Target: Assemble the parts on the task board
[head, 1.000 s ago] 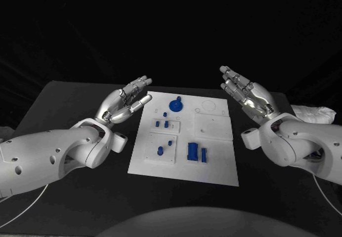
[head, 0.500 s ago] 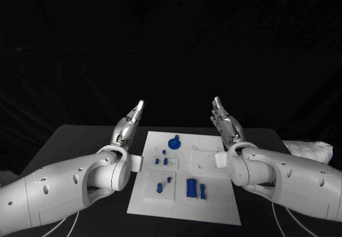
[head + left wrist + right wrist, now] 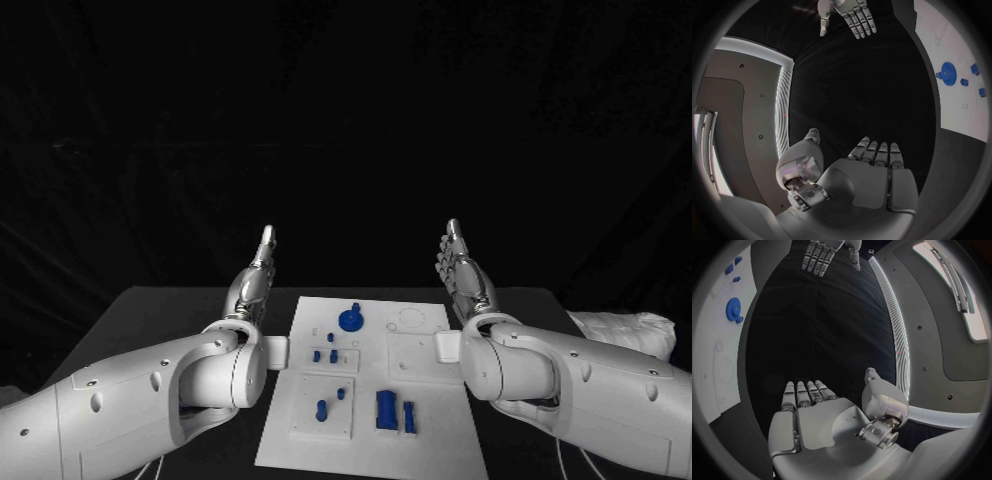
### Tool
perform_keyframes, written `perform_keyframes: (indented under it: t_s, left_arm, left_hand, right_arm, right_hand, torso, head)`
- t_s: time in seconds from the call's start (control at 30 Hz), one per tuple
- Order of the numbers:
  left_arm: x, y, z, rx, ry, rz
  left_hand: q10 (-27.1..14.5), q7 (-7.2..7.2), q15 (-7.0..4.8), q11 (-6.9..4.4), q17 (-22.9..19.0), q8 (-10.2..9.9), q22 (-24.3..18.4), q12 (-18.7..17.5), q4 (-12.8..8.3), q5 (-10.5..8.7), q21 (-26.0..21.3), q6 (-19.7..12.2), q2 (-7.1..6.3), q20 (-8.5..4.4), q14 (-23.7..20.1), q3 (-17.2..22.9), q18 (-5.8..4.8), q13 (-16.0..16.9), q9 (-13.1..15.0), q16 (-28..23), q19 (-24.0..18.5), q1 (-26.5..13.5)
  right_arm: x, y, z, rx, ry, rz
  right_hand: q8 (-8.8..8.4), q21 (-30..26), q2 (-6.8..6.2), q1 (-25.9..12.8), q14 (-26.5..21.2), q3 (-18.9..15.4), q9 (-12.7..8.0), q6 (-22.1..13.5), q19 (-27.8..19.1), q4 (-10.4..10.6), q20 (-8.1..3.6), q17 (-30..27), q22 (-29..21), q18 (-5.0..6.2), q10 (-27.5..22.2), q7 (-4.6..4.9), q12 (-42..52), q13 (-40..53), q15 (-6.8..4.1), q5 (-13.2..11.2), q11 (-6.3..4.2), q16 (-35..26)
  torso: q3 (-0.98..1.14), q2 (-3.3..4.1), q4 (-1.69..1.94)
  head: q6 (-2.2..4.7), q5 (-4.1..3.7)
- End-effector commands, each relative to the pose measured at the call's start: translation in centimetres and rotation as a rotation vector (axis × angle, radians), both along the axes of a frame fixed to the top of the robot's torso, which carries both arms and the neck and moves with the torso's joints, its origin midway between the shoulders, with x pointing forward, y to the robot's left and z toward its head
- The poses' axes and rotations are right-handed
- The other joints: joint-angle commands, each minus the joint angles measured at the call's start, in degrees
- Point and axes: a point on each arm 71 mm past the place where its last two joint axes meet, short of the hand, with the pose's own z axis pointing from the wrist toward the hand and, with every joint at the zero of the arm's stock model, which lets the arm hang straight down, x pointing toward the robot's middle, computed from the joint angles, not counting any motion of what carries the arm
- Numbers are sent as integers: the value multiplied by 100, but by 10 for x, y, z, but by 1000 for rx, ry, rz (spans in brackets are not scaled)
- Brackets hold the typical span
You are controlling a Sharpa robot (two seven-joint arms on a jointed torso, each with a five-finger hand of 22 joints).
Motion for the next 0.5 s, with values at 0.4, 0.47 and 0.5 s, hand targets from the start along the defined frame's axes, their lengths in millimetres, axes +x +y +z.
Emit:
perform_keyframes:
  t_s: [0.4,0.47,0.5]
  left_arm:
    - [0,0,-1,-5,15,18]
    - [0,0,-1,-5,15,18]
    - [0,0,-1,-5,15,18]
  left_hand:
    - [-51,0,-52,2,-7,-39,-168,-132,-108,-49,-21,-804,0,-55,-2,-1,-86,-7,-143,-21,2,-855]
    - [-51,0,-52,2,-7,-39,-168,-132,-108,-49,-21,-804,0,-55,-2,-1,-86,-7,-143,-21,2,-890]
    - [-51,0,-52,2,-7,-39,-168,-132,-108,-49,-21,-804,0,-55,-2,-1,-86,-7,-143,-21,2,-926]
  right_arm:
    - [0,0,0,0,5,-8]
    - [0,0,0,0,5,-8]
    - [0,0,0,0,5,-8]
  right_hand:
    - [-19,-28,1,-938,0,4,-7,-384,0,-111,-110,-10,-6,-122,-1,1,-35,-8,-28,-29,50,-17]
    - [-19,-28,1,-1427,0,4,-7,-384,0,-111,-110,-10,-6,-122,-1,1,-35,-8,-28,-29,50,-17]
    - [-19,-28,1,-1427,0,4,-7,-384,0,-111,-110,-10,-6,-122,-1,1,-35,-8,-28,-29,50,-17]
  torso:
    - [5,-10,-2]
    - [5,-10,-2]
    - [5,-10,-2]
  head:
    - [4,1]
    - [4,1]
    - [4,1]
